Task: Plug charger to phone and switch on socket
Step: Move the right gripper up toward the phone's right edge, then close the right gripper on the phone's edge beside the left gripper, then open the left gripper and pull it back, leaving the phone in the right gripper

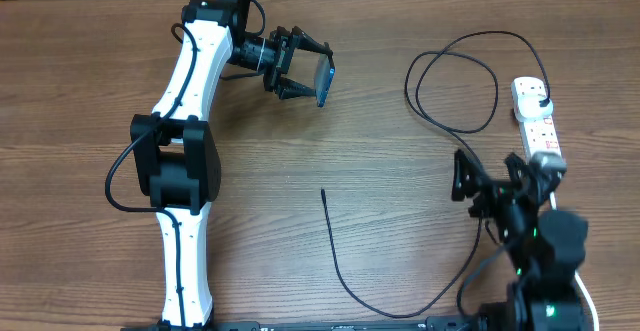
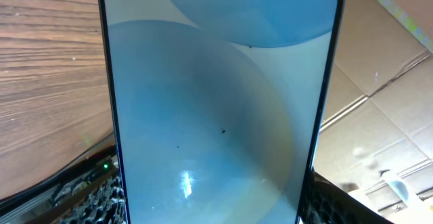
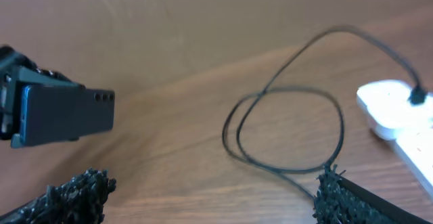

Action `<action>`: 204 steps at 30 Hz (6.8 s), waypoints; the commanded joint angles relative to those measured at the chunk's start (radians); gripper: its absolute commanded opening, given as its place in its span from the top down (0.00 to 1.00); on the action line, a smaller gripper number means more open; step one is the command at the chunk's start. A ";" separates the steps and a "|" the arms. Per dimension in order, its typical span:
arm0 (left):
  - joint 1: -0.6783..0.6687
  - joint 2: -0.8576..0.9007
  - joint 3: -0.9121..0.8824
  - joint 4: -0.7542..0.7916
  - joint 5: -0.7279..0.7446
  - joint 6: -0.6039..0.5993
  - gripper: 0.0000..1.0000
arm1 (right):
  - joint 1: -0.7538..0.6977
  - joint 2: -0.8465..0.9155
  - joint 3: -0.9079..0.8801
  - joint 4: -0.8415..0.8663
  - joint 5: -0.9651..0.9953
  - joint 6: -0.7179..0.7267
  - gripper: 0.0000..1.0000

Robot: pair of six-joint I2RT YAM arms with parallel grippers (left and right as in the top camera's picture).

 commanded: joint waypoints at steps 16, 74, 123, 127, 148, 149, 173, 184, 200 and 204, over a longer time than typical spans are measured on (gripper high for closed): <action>-0.030 0.000 0.031 0.002 -0.383 -0.244 0.96 | 0.000 0.740 0.419 0.041 -0.559 0.055 0.00; -0.377 -0.001 0.106 0.068 -0.670 -0.463 0.96 | 0.155 1.016 0.419 0.160 -0.328 0.475 0.00; -0.446 -0.001 0.106 0.069 -0.615 -0.576 0.96 | 0.229 1.016 0.418 0.134 -0.201 0.445 0.59; -0.446 -0.001 0.106 0.068 -0.616 -0.576 0.96 | 0.229 1.016 0.418 0.133 -0.198 0.445 0.59; -0.446 -0.001 0.106 0.068 -0.615 -0.572 0.96 | 0.229 1.016 0.418 0.131 -0.191 0.445 0.82; -0.446 -0.001 0.106 0.068 -0.615 -0.572 0.96 | 0.229 1.016 0.418 0.131 -0.190 0.445 0.83; -0.438 -0.001 0.107 0.042 -0.616 -0.546 0.00 | 0.225 1.016 0.418 0.134 -0.190 0.446 0.96; -0.424 -0.001 0.108 0.015 -0.613 -0.509 0.00 | 0.216 1.016 0.418 0.160 -0.161 0.445 0.96; -0.312 -0.001 0.330 -0.145 -0.621 -0.395 0.00 | 0.166 1.016 0.418 0.218 -0.151 0.675 0.96; -0.298 -0.001 0.393 -0.169 -0.623 -0.378 0.00 | 0.166 1.016 0.418 0.275 -0.197 0.816 0.96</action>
